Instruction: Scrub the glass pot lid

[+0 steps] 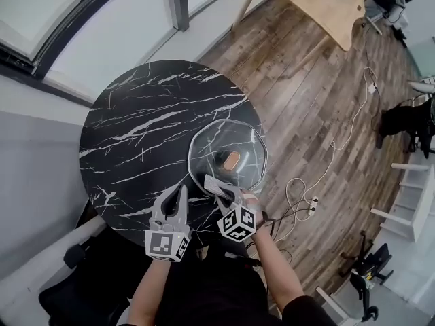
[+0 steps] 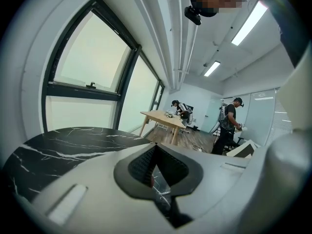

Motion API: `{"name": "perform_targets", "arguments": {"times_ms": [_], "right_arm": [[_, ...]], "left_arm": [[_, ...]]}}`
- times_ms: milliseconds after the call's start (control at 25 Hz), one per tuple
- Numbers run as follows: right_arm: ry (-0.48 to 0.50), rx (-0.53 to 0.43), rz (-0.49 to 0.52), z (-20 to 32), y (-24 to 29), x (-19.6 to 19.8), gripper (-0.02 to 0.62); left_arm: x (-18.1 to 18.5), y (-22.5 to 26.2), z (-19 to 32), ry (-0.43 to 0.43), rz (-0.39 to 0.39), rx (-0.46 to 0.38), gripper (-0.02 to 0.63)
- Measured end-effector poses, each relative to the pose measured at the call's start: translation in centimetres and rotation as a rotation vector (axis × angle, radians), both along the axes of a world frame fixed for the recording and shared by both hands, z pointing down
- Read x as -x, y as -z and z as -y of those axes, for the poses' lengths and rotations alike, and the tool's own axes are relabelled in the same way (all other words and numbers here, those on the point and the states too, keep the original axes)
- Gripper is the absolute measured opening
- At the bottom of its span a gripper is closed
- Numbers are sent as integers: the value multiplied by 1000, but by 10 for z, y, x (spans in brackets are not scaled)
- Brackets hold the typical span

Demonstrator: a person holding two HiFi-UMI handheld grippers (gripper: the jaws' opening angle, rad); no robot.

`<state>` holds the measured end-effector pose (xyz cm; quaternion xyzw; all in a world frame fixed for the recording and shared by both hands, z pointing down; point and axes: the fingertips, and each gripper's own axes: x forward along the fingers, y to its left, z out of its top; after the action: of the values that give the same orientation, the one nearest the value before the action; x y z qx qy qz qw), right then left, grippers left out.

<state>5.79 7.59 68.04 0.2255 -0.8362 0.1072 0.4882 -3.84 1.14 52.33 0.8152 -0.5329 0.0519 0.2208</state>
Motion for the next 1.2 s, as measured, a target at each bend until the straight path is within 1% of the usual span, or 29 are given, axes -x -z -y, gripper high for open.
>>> {"name": "perform_targets", "arguments": {"times_ms": [80, 160, 240, 320, 360, 400, 440, 520, 600, 800, 920, 1000, 1200], "right_arm": [[-35, -4, 36, -8, 10, -5, 74], [-123, -4, 89, -10, 23, -16, 74], [-229, -55, 107, -3, 37, -34, 75], [-350, -136, 67, 11, 47, -63, 75], [-421, -160, 32, 17, 49, -79, 75], [-500, -164, -4, 21, 48, -96, 75], [-583, -148, -32, 24, 45, -111, 75], [-739, -84, -56, 25, 35, -134, 75], [-841, -24, -50, 23, 23, -145, 75], [-997, 105, 49, 25, -4, -144, 75], [-1056, 134, 107, 35, -9, -144, 75], [-1069, 150, 142, 45, -10, -143, 75], [-1063, 176, 186, 70, -13, -145, 75]], "left_arm": [[-1, 4, -3, -15, -6, -2, 2], [-1, 5, -8, -24, -12, 2, 2], [0, 1, -14, -31, -18, 3, 3], [-1, 3, -18, -38, -30, -8, 2], [-1, 4, -19, -42, -36, -12, 2], [-1, 6, -20, -46, -41, -15, 3], [-1, 7, -22, -50, -46, -17, 3], [-1, 7, -25, -57, -52, -19, 3], [1, 8, -27, -63, -52, -20, 3], [9, 8, -31, -55, -52, -19, 2], [15, 7, -30, -39, -45, -7, 2], [17, 2, -30, -30, -39, 0, 3], [14, -4, -21, -2, -40, 13, 2]]}}
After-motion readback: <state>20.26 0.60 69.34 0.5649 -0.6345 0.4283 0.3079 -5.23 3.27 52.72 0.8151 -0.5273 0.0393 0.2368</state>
